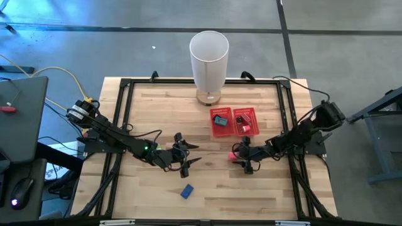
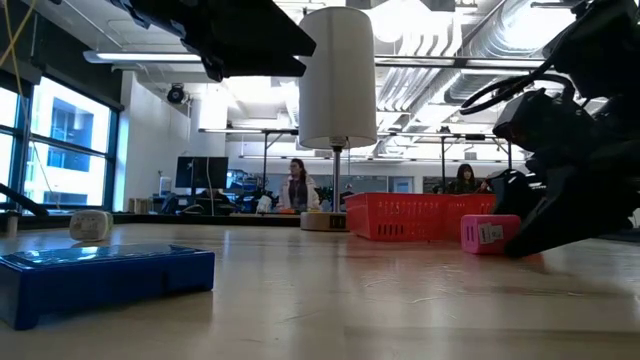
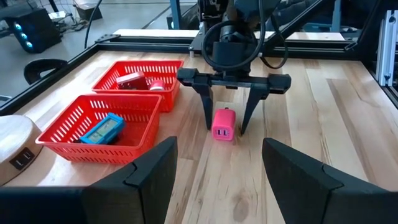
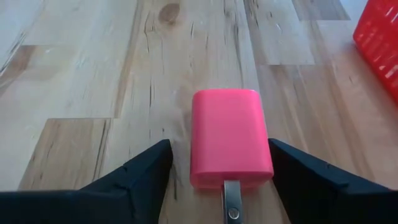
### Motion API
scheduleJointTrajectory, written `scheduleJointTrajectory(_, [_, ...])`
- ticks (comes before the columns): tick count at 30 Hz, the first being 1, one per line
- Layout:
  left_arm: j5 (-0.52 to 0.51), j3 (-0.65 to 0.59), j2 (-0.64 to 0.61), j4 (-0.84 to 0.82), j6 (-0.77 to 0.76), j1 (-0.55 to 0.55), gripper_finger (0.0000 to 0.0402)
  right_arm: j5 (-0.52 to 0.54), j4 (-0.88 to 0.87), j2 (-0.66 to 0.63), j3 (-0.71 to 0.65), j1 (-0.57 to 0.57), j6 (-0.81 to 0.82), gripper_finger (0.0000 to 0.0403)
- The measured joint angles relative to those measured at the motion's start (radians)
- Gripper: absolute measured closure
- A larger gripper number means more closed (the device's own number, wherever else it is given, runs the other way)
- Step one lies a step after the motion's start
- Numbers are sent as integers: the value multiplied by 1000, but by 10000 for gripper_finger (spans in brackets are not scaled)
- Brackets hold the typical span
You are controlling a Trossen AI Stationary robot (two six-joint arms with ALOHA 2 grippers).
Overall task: Pick & Place Office items
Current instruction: Put the pink charger adapter into the right red bin
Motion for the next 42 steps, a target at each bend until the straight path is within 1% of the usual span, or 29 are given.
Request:
scheduleJointTrajectory(2, [0, 0, 0, -2, 0, 0, 175, -3, 4, -7, 0, 0, -1, 157])
scheduleJointTrajectory(5, [0, 0, 0, -3, 0, 0, 175, -11, 15, -9, 0, 1, -21, 179])
scheduleJointTrajectory(13, [0, 0, 0, -3, 0, 0, 175, -28, 39, -8, -2, 2, -25, 261])
scheduleJointTrajectory(21, [0, -1, 0, 21, 1, 0, 175, -50, 112, -7, -1, 2, -14, 261])
scheduleJointTrajectory(26, [0, -1, 0, 94, 2, 0, 175, -43, 166, -7, 60, 2, -11, 261])
scheduleJointTrajectory(30, [-1, -1, 0, 144, 7, 0, 175, -42, 164, -7, 130, 2, -111, 261])
scheduleJointTrajectory(36, [-8, -1, 2, 149, 149, 5, 175, -42, 163, -8, 185, -16, -300, 261])
scheduleJointTrajectory(42, [-2, -1, 45, 151, 222, 9, 175, -70, 162, -8, 227, -60, -351, 261])
